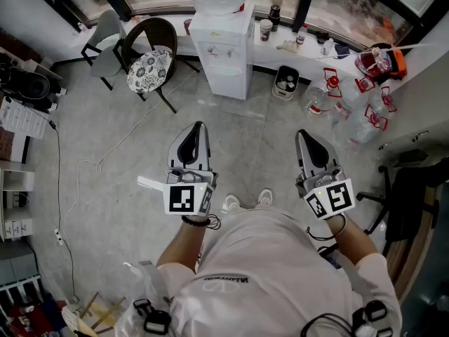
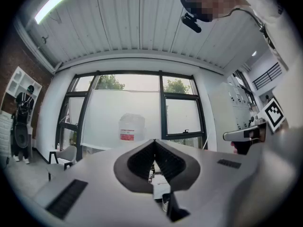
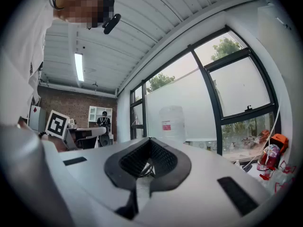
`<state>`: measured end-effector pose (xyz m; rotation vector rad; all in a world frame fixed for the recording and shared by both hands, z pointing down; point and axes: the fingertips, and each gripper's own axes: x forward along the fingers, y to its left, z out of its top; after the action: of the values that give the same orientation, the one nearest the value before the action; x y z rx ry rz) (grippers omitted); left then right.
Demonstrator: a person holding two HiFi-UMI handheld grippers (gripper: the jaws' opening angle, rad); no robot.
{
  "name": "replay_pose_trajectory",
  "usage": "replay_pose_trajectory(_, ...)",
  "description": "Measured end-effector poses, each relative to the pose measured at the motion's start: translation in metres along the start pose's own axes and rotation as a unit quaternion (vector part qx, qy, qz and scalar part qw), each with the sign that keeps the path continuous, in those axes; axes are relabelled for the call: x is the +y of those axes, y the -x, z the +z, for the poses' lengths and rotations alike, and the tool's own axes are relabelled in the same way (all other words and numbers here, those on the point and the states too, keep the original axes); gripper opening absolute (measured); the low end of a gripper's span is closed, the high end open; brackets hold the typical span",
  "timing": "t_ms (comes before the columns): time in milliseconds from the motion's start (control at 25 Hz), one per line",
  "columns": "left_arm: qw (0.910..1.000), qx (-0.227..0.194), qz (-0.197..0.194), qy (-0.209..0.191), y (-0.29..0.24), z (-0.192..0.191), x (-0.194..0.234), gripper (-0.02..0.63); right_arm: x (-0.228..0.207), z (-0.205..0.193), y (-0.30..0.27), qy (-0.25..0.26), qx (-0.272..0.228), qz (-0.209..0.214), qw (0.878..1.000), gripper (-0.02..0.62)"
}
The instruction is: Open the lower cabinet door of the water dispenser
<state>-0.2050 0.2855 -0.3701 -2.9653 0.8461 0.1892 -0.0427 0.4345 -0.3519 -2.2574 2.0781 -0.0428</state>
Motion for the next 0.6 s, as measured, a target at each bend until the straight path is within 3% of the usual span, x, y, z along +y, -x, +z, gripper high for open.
replay_pose_trajectory(600, 0.9993, 0.006, -0.035, 0.013, 0.019, -0.012, 0.031, 0.005, 0.045, -0.004, -0.020, 0.007, 0.008, -0.003, 1.000, 0.017)
